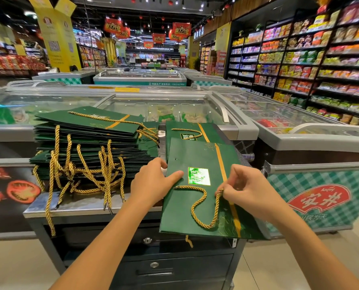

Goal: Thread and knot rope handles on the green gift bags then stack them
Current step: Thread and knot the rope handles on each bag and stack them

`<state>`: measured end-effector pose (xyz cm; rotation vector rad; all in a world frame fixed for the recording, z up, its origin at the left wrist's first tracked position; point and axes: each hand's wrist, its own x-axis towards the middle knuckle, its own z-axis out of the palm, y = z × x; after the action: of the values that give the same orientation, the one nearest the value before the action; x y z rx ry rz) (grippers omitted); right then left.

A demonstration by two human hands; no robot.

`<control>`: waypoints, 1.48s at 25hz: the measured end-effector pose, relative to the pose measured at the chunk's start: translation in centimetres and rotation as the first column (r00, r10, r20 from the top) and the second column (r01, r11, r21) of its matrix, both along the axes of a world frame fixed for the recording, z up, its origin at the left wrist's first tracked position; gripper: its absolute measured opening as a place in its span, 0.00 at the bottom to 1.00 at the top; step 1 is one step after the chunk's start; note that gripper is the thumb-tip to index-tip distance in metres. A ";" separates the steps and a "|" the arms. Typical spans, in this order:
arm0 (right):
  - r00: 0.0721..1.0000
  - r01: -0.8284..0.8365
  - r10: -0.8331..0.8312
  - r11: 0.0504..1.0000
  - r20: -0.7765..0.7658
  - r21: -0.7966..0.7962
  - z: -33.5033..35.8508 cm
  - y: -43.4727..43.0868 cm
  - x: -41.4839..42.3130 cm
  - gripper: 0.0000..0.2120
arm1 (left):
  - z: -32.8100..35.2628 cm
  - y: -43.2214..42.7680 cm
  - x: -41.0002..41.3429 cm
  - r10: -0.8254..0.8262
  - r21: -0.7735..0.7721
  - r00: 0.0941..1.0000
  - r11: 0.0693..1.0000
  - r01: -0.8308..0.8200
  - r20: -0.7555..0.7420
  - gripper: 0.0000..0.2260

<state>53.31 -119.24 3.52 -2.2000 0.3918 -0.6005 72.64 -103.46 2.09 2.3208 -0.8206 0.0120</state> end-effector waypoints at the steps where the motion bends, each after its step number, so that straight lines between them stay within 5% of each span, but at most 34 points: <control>1: 1.000 0.014 -0.014 1.000 0.011 -0.007 0.1 -0.1 0.9 0.08 | -0.2 0.0 0.0 0.010 -0.028 1.000 1.000 -0.009 0.018 0.26; 5: 0.997 -0.030 0.026 0.998 0.077 0.053 0.6 0.0 5.0 0.02 | -0.9 0.6 -1.0 0.007 -0.103 0.993 0.995 0.005 0.116 0.20; 13: 0.987 -0.038 0.034 0.999 0.156 0.025 -0.1 0.4 10.8 0.07 | -1.4 1.9 -0.4 -0.170 -0.303 0.980 0.944 0.131 -0.104 0.14; 18: 0.972 -0.090 0.075 0.994 0.223 0.061 -1.1 0.4 10.3 0.03 | -1.7 2.1 -0.4 -0.228 -0.366 0.969 0.913 0.181 -0.091 0.16; 26: 0.959 -0.163 0.143 0.984 0.244 0.067 -1.5 0.2 10.5 0.04 | -1.8 2.3 -0.6 -0.339 -0.501 0.937 0.827 0.257 -0.080 0.03; 30: 0.949 -0.159 0.134 0.985 0.286 0.066 -1.9 -0.1 10.6 0.09 | -1.9 2.6 -0.7 -0.386 -0.550 0.921 0.781 0.294 -0.055 0.13; 37: 0.927 -0.268 0.298 0.951 0.229 -0.154 -2.3 -0.3 11.0 0.18 | -2.3 2.4 -0.2 -0.428 -0.484 0.904 0.786 0.384 0.022 0.14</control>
<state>64.35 -119.53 1.22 -2.2040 -0.0983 -0.7444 72.43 -101.07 -0.25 1.6329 -1.1179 -0.0695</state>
